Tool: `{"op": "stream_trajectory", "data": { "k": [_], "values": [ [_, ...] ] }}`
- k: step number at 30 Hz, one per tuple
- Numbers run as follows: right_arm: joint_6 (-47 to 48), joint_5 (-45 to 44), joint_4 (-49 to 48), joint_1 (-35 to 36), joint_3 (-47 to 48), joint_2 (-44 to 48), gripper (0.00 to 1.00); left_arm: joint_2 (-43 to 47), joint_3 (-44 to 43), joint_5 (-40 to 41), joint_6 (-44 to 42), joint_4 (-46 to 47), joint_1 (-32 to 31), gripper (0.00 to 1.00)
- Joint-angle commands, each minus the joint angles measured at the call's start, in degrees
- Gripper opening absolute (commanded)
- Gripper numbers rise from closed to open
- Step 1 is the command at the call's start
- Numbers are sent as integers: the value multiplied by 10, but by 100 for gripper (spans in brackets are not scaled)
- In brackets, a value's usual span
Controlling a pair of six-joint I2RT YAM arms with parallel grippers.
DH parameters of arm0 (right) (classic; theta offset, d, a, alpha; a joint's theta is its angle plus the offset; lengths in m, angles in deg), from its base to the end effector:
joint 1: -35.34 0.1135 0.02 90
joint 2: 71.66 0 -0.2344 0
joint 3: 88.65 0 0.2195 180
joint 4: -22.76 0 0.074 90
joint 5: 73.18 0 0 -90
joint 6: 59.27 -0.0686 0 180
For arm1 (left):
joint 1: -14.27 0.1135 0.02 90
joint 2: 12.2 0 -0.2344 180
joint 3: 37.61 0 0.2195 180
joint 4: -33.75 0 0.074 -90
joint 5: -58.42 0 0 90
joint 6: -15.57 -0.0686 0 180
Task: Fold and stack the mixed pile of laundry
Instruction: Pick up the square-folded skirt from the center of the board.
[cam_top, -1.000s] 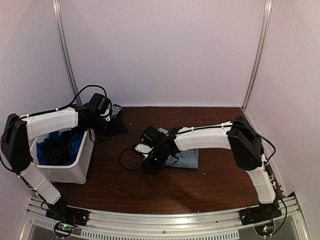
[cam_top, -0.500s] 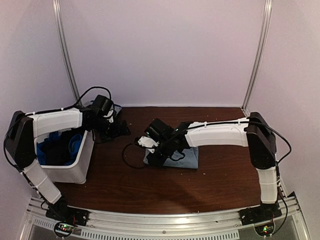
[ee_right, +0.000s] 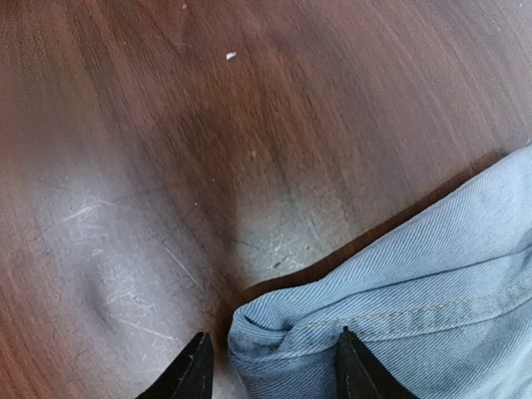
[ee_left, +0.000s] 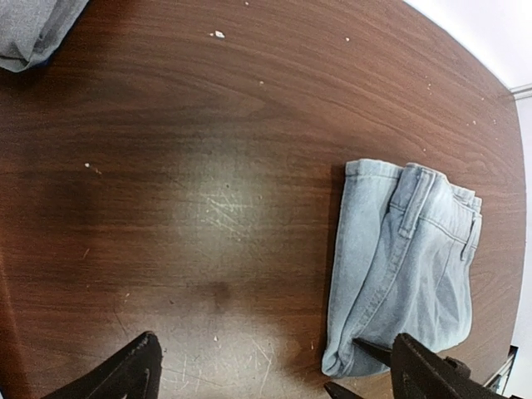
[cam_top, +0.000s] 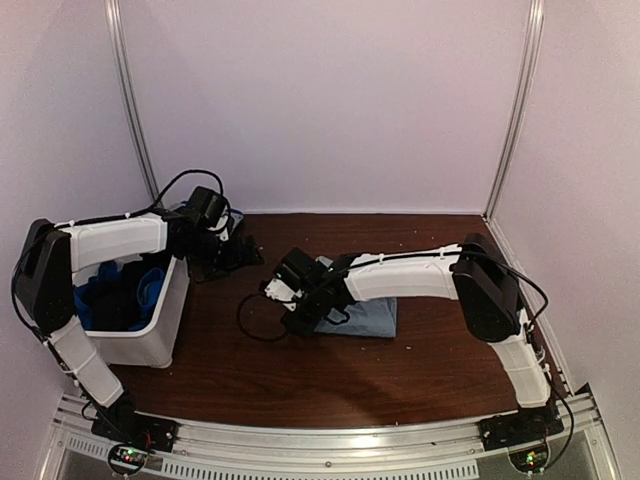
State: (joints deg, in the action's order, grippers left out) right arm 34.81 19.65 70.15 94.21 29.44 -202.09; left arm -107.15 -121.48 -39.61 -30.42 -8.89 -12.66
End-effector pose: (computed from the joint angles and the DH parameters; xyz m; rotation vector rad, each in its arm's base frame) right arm 0.2340 0.3940 0.1219 -1.4082 2.2660 0.3905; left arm 0.2984 -0.1624 0.1904 -0.3307 2.6095 -0.6503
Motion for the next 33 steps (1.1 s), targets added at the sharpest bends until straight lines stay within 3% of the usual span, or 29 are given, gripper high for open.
{"op": "stream_trajectory", "data": {
  "k": [1, 6, 11, 15, 26, 33],
  "values": [
    [0, -11, 14, 1, 2, -25, 45, -20, -22, -15, -9, 20, 6, 98],
    [5, -9, -4, 1, -29, -1, 1, -54, -26, -46, -20, 26, 4, 98],
    [20, 29, -84, -6, -110, 96, 0, -67, -19, -74, -30, 54, -5, 98],
    [27, 52, -156, -14, -171, 151, 0, -71, 14, -128, 6, 133, -22, 98],
    [14, 81, -186, -32, -199, 176, 0, -129, 54, -179, 131, 286, -77, 98],
    [15, 92, -190, -37, -202, 184, 0, -155, 65, -188, 199, 323, -93, 98]
  ]
}}
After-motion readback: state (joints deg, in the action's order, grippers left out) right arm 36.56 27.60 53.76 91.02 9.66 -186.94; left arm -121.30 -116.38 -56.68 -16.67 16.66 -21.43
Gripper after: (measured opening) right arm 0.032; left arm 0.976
